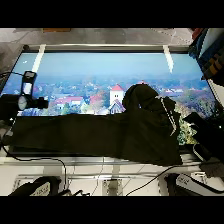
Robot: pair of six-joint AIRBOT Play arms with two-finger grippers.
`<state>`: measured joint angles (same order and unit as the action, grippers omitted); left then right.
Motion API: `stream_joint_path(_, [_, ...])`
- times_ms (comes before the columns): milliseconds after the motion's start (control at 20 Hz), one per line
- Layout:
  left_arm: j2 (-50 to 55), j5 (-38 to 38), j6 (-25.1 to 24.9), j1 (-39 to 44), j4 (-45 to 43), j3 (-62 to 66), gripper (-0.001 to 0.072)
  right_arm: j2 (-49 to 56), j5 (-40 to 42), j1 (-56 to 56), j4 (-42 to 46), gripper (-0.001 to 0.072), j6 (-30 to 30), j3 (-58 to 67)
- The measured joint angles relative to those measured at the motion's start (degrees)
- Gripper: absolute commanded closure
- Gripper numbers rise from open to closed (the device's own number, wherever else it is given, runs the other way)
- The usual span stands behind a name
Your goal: Fold the clothes and pants, and hang the long-sleeved shirts on hangers.
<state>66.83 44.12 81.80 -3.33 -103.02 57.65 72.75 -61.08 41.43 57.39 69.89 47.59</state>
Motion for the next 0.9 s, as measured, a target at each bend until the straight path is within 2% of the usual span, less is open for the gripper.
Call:
stream_joint_path(250, [0.0,-0.2,1.6,4.0,4.4,0.0,0.0358,7.7,3.2,2.3,-10.2,0.0087,-7.1,0.3])
stream_joint_path(300, [0.0,-0.2,1.8,4.3,6.4,0.0,0.0334,9.4,4.2,2.5,-12.3,0.0087,-8.0,0.6])
stream_joint_path(500, [0.1,-1.9,1.9,4.9,16.1,0.0,0.033,16.3,3.3,2.7,-20.6,0.0098,-12.2,3.3])
stream_joint_path(650, [1.0,-3.4,2.0,5.0,24.0,0.0,0.033,20.5,0.5,2.7,-24.1,0.015,-15.5,5.6])
stream_joint_path(700, [1.6,-3.7,2.0,5.2,26.5,0.0,0.033,21.6,-0.7,2.5,-24.7,0.0237,-16.9,6.1])
stream_joint_path(750, [2.5,-4.0,2.0,5.6,28.7,0.0,0.033,22.5,-1.4,2.2,-24.9,0.0358,-18.6,6.4])
stream_joint_path(800, [3.5,-4.4,2.0,6.2,30.7,0.0,0.033,23.2,-1.9,1.8,-24.9,0.0539,-20.3,6.6])
stream_joint_path(850, [4.5,-4.9,2.0,7.1,32.3,0.0,0.033,23.7,-2.4,1.2,-24.3,0.0675,-22.0,6.7])
stream_joint_path(900, [5.5,-5.8,2.0,8.4,33.6,0.0,0.033,24.0,-3.1,0.8,-24.2,0.0679,-23.3,6.9])
